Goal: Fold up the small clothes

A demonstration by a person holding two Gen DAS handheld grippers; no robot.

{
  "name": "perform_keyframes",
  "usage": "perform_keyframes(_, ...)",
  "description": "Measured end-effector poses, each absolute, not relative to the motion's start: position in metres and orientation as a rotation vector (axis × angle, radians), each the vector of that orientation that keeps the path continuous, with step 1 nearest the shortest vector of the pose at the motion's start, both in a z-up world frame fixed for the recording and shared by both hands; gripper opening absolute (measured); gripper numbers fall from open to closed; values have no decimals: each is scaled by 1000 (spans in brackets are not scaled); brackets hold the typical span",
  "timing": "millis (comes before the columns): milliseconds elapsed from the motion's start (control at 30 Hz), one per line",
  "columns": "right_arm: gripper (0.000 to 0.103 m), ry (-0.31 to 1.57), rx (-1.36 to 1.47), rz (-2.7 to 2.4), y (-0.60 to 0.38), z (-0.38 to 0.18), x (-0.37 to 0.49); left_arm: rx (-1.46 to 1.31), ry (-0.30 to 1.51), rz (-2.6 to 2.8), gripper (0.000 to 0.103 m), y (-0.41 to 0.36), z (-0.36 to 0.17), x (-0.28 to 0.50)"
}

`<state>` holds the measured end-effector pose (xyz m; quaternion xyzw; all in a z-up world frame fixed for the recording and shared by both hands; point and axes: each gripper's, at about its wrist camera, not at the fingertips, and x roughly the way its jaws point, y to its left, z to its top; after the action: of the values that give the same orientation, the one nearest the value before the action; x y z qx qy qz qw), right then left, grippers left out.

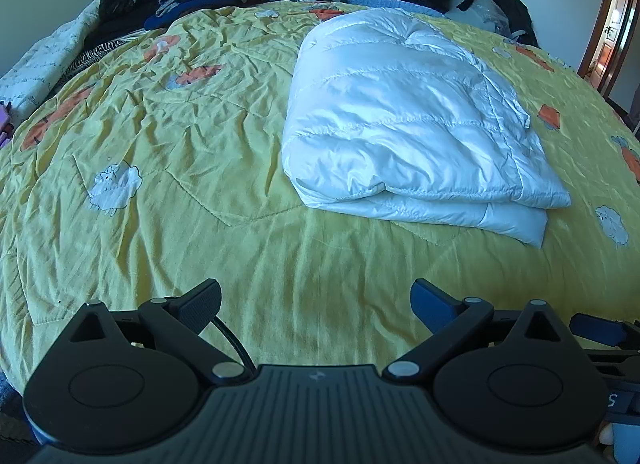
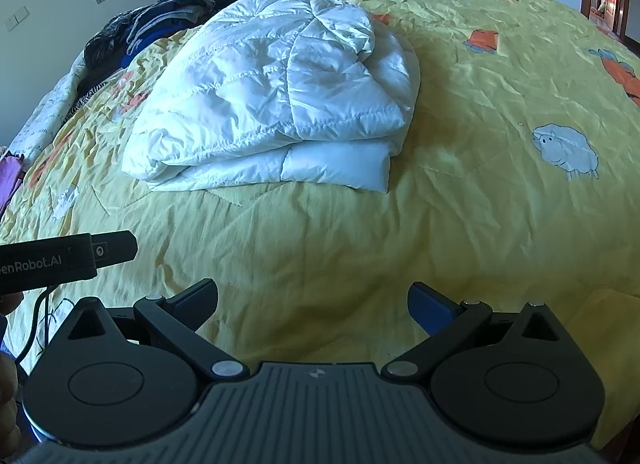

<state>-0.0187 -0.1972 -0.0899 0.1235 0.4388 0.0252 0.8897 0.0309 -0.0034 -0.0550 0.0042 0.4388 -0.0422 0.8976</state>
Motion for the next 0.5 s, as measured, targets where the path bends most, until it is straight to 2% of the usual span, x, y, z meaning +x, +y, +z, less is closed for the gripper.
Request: perform_keyframes(500,103,903,260,48,-199,-89,-21,-30,826,-118,103,-1,-37,27)
